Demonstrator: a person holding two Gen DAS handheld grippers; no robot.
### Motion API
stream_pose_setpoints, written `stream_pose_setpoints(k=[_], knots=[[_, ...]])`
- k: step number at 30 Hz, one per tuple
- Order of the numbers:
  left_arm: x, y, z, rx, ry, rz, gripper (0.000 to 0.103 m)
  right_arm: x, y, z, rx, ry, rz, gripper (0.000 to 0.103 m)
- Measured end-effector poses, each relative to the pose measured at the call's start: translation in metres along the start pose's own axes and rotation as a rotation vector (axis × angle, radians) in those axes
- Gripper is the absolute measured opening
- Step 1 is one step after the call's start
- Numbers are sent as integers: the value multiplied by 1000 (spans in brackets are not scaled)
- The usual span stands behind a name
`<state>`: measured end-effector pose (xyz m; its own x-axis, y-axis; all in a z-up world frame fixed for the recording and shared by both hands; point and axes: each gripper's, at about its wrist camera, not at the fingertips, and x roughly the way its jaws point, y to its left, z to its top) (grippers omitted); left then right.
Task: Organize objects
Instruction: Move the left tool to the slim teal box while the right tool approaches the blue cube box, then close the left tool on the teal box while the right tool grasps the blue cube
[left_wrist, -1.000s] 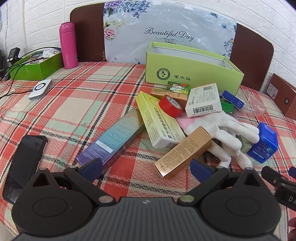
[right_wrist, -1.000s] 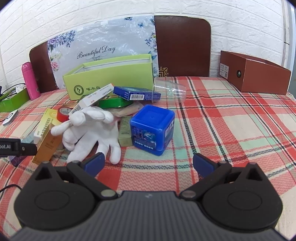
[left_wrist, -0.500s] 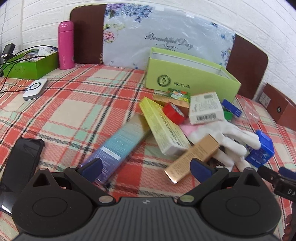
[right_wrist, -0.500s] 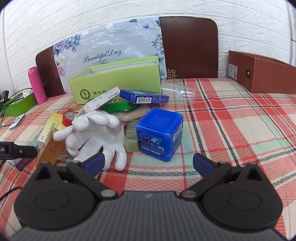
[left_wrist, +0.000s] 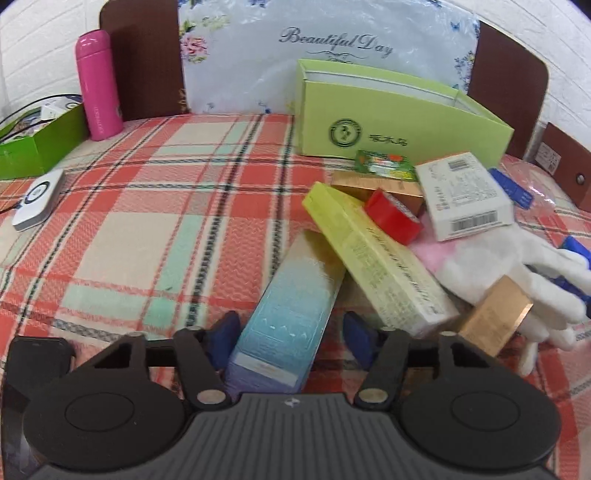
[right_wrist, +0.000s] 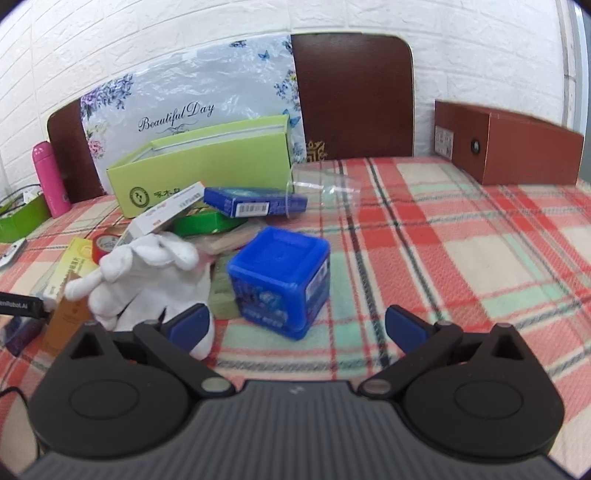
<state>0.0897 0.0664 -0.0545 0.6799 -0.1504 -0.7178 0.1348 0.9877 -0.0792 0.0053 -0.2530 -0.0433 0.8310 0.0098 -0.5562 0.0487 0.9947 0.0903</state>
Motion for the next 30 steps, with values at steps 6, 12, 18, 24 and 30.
stream_pose_setpoints(k=[6, 12, 18, 24, 30], knots=[[-12, -11, -15, 9, -4, -92, 50, 27, -3, 15, -274, -82, 65, 103], [-6, -12, -6, -4, 9, -84, 47, 47, -8, 18, -317, -57, 181, 75], [2, -19, -4, 26, -15, -39, 47, 32, 4, 6, -292, -33, 209, 71], [-12, -8, -8, -31, -8, -49, 41, 21, 2, 8, -225, -25, 203, 70], [-45, 6, -2, -78, -71, -59, 41, -2, -7, 21, -198, -74, 217, 70]])
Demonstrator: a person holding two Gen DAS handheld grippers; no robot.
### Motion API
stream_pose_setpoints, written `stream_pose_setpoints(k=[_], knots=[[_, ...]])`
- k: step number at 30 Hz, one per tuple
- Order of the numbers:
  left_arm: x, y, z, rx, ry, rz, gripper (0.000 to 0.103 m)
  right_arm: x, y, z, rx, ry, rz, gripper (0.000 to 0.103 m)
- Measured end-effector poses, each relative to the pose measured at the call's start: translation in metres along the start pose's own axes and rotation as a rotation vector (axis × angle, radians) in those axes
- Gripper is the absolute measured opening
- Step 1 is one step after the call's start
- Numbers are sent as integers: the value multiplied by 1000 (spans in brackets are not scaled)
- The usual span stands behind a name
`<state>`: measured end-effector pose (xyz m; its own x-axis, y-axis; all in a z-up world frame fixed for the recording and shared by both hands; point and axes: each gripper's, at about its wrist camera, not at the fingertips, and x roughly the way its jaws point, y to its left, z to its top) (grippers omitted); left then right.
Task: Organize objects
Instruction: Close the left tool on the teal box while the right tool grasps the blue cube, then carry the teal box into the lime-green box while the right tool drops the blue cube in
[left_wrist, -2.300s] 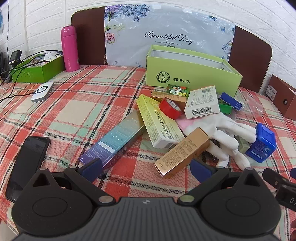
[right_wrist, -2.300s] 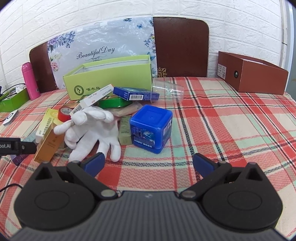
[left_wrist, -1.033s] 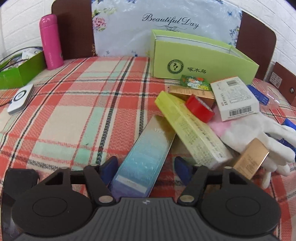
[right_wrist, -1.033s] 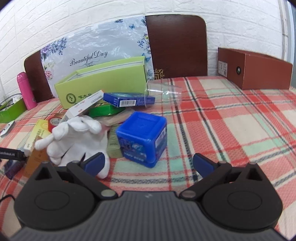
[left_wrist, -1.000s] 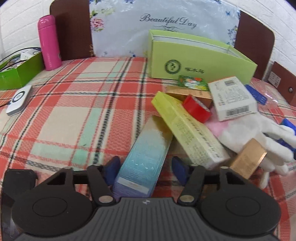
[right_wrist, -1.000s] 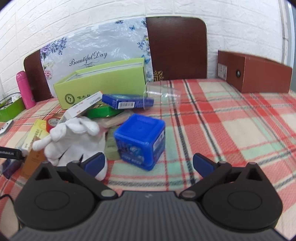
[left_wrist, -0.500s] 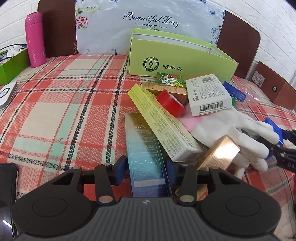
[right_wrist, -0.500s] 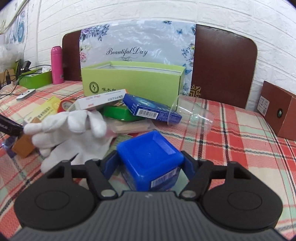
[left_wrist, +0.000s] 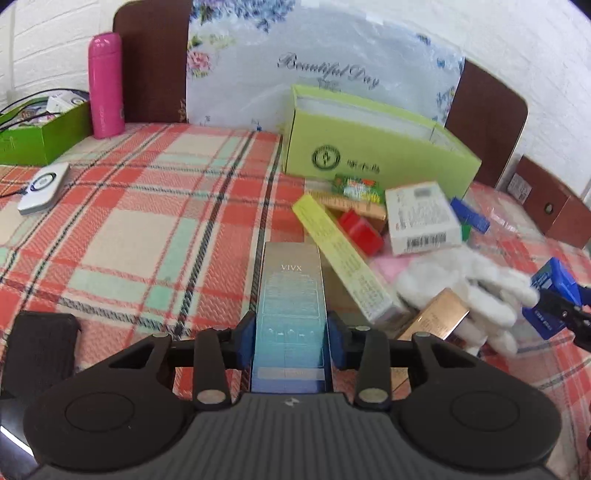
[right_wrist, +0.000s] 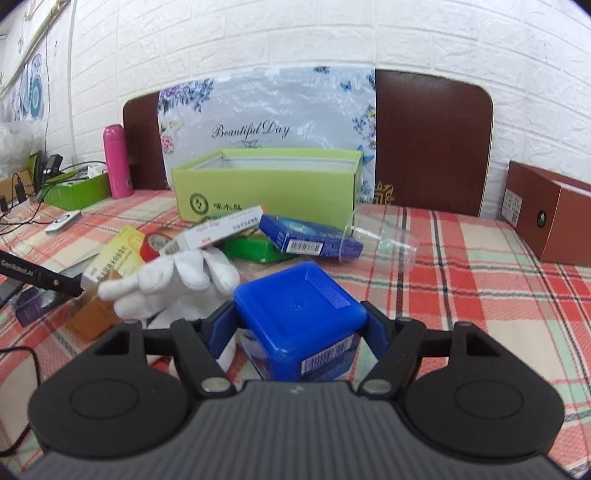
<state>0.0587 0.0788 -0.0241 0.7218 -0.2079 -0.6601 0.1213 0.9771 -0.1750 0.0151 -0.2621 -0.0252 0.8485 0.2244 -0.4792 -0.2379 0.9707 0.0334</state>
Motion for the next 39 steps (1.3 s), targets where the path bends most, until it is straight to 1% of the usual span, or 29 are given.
stream_pose_setpoints(k=[2, 5, 7, 10, 15, 19, 22, 25, 30, 32, 34, 35, 36, 37, 38, 39], knots=[[-11, -2, 8, -11, -41, -17, 41, -5, -1, 7, 9, -21, 11, 70], [-22, -10, 23, -32, -92, -89, 41, -7, -3, 17, 20, -50, 28, 70], [-23, -18, 37, -25, -121, -133, 41, -5, -3, 26, 23, -63, 47, 70], [-17, -34, 61, -3, -169, -170, 41, 3, -1, 46, -4, -97, 51, 70], [7, -50, 107, -49, -216, -226, 41, 29, 6, 87, -56, -170, 42, 70], [33, -61, 146, -68, -242, -205, 41, 67, 5, 117, -36, -174, 30, 70], [55, -67, 177, -95, -242, -183, 41, 100, 2, 137, -16, -160, 11, 70], [78, -73, 200, -75, -239, -154, 41, 132, 2, 155, -11, -136, -3, 70], [123, -72, 215, -84, -184, -141, 41, 184, 3, 168, -40, -78, -66, 70], [139, -69, 217, -96, -163, -137, 41, 202, 0, 166, -19, -45, -64, 70], [149, -66, 217, -92, -169, -141, 41, 217, -3, 164, 0, -16, -53, 70], [152, -66, 217, -82, -178, -139, 43, 224, -3, 163, 1, -2, -47, 71], [155, -65, 216, -71, -188, -130, 60, 230, -4, 162, 0, 15, -44, 71], [157, -65, 215, -65, -195, -108, 72, 238, -3, 160, -6, 40, -37, 71], [158, -65, 214, -70, -208, -75, 88, 246, -3, 158, -10, 63, -27, 72], [159, -64, 212, -73, -224, -42, 90, 250, -2, 153, -15, 77, -18, 80]])
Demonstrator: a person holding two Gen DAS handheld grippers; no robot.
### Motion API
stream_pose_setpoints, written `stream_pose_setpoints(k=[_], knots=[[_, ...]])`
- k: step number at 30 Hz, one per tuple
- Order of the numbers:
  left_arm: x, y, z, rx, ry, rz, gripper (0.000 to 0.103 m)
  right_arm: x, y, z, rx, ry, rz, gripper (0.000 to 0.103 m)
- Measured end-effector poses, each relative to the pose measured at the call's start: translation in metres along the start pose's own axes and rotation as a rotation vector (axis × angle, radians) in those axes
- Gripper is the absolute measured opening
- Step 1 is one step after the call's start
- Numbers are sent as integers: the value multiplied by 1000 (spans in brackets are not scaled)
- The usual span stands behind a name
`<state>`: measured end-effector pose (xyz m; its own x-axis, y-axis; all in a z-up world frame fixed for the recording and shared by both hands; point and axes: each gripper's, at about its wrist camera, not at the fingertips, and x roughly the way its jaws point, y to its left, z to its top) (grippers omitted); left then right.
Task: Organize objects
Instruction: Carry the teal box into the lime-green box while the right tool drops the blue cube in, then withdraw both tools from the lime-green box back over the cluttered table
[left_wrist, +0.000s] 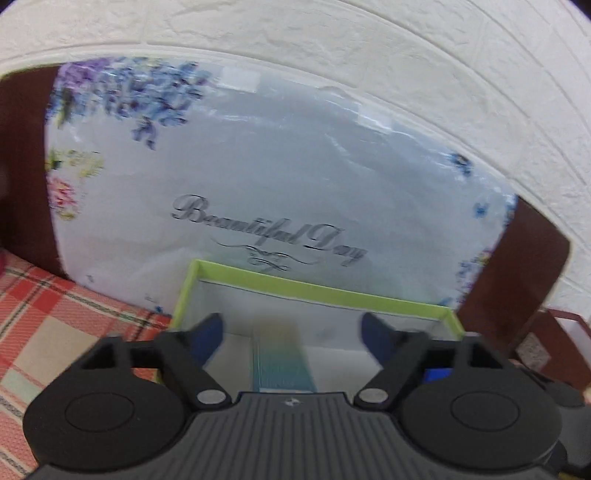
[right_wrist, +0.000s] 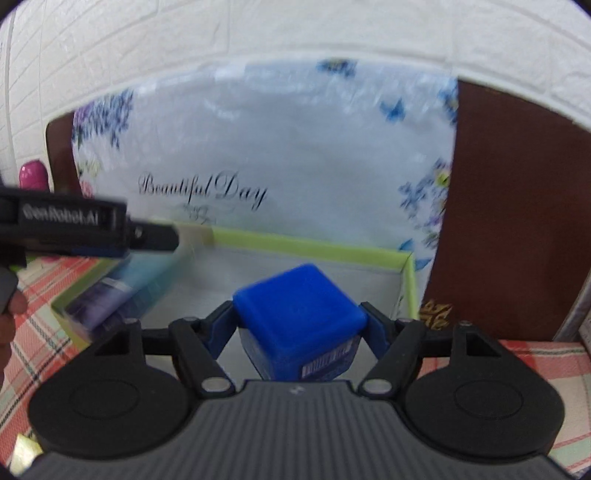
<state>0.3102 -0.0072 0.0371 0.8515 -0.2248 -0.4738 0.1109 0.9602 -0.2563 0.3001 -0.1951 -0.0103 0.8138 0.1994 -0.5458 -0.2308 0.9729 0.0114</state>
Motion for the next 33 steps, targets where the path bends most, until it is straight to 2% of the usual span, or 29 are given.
stream_pose_setpoints(k=[3, 5, 7, 13, 17, 21, 25, 28, 33], knots=[[2, 5, -3, 9, 10, 24, 90, 4, 6, -12, -38, 2, -16, 99], [-2, 10, -3, -7, 23, 20, 90, -3, 8, -16, -59, -7, -30, 101], [-16, 10, -2, -13, -2, 8, 90, -14, 6, -13, -50, -21, -44, 101], [-90, -7, -2, 38, -122, -24, 90, -88, -5, -1, 31, -181, -60, 103], [-136, -10, -15, 11, -111, -58, 90, -145, -8, -11, 82, -268, -37, 103], [-178, -12, -43, 44, -122, -37, 90, -193, -10, -34, 178, -315, 21, 103], [-212, -10, -74, 76, -128, -20, 90, -232, -5, -65, 199, -351, 23, 103], [-227, -4, -97, 51, -111, -24, 90, -246, -4, -90, 219, -328, 35, 103], [-234, 13, -141, -13, -23, -39, 90, -253, -5, -137, 280, -273, 33, 103]])
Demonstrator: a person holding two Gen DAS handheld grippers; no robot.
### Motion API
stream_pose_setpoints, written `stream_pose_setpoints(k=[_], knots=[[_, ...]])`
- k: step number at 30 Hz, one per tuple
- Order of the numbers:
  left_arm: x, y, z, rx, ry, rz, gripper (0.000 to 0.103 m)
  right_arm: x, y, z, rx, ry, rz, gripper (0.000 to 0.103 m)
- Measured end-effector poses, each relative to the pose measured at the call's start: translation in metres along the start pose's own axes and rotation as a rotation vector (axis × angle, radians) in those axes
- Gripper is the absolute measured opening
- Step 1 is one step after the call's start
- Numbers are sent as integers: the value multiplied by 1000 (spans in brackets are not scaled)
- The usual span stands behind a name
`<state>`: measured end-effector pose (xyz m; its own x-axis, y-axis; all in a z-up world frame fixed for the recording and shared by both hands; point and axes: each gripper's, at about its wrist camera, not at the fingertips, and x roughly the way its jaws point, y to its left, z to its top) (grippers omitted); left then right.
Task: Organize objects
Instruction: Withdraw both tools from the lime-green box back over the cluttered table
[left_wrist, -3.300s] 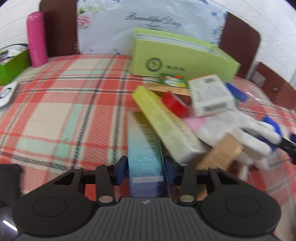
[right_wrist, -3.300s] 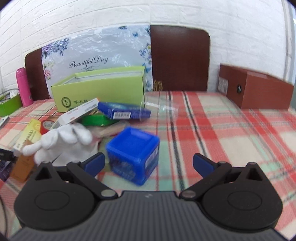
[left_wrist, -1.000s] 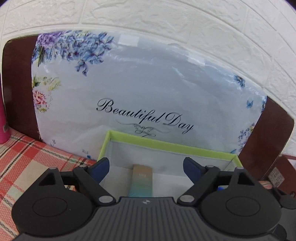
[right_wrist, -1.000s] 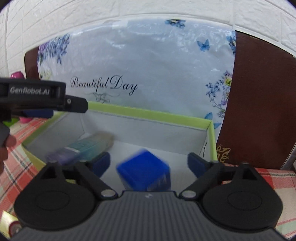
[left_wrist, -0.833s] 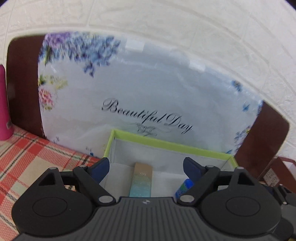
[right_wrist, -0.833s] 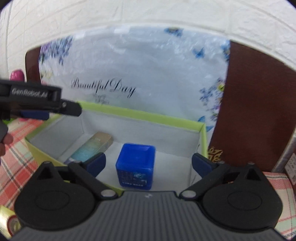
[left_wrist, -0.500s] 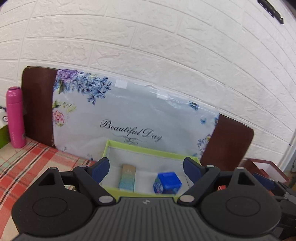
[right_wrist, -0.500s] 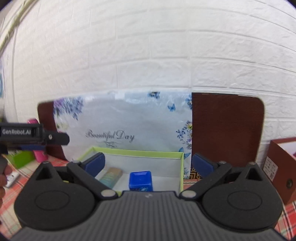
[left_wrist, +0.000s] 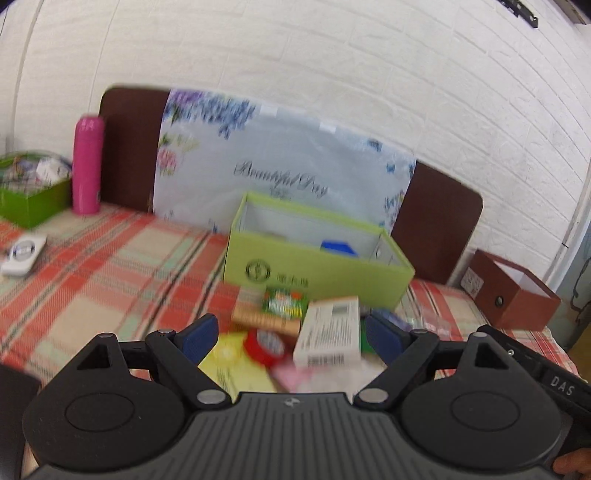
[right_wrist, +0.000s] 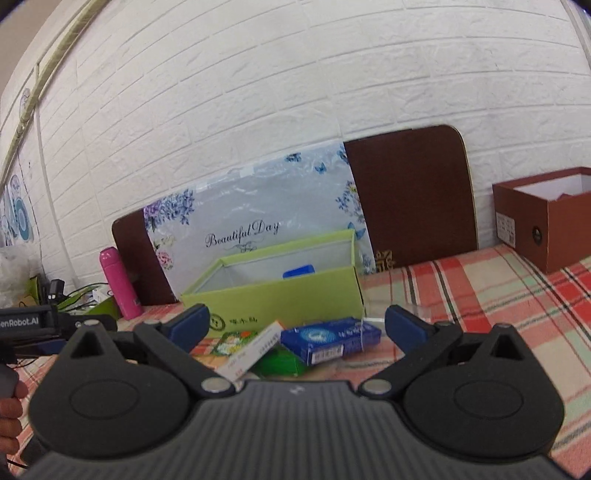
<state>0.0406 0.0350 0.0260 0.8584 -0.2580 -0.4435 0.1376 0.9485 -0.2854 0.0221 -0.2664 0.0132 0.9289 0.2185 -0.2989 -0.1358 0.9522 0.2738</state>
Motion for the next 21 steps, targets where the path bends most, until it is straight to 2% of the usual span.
stream_pose_setpoints(k=[3, 7, 10, 13, 16, 21], knots=[[-3, 10, -25, -5, 44, -33, 90, -5, 0, -28, -48, 46, -49, 103], [-5, 16, -44, 63, 91, -75, 90, -4, 2, -56, -100, 132, -98, 103], [-5, 19, -54, 106, 119, -95, 90, -3, -1, -62, -83, 155, -111, 101], [0, 23, -55, 99, 148, -119, 90, -2, -3, -60, -76, 159, -130, 97], [8, 22, -51, 112, 131, -155, 89, 1, -4, -60, -86, 178, -128, 89], [32, 17, -53, 211, 194, -149, 73, 3, -5, -62, -81, 206, -116, 78]])
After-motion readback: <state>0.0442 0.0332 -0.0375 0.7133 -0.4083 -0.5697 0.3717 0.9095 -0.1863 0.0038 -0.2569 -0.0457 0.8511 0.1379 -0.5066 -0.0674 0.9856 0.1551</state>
